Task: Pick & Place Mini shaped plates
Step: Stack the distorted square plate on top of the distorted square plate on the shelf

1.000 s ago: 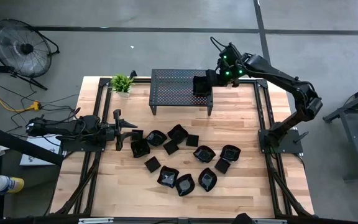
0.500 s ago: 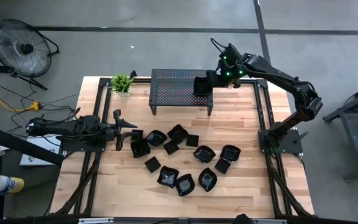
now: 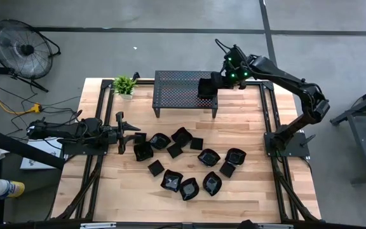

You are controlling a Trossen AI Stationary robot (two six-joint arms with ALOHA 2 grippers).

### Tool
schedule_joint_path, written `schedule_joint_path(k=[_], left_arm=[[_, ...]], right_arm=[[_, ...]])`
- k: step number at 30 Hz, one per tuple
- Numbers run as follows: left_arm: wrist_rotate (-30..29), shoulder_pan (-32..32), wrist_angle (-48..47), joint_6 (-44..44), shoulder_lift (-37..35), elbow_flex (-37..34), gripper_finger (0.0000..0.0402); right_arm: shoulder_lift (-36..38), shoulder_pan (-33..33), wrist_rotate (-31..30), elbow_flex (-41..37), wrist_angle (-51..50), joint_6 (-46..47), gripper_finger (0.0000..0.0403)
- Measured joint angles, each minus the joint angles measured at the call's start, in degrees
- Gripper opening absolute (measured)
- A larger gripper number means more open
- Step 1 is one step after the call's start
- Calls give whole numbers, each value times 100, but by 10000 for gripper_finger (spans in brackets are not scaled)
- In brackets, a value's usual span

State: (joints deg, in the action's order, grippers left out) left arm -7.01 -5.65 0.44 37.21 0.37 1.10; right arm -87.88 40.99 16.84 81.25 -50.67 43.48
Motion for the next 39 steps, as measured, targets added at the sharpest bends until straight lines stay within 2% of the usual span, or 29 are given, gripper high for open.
schedule_joint_path(k=[35,39], left_arm=[[-2,0,1,0,0,0,120],[0,0,1,0,-1,0,120]], right_arm=[[2,-142,0,-2,115,-94,1],[2,-172,-2,-2,115,-131,13]])
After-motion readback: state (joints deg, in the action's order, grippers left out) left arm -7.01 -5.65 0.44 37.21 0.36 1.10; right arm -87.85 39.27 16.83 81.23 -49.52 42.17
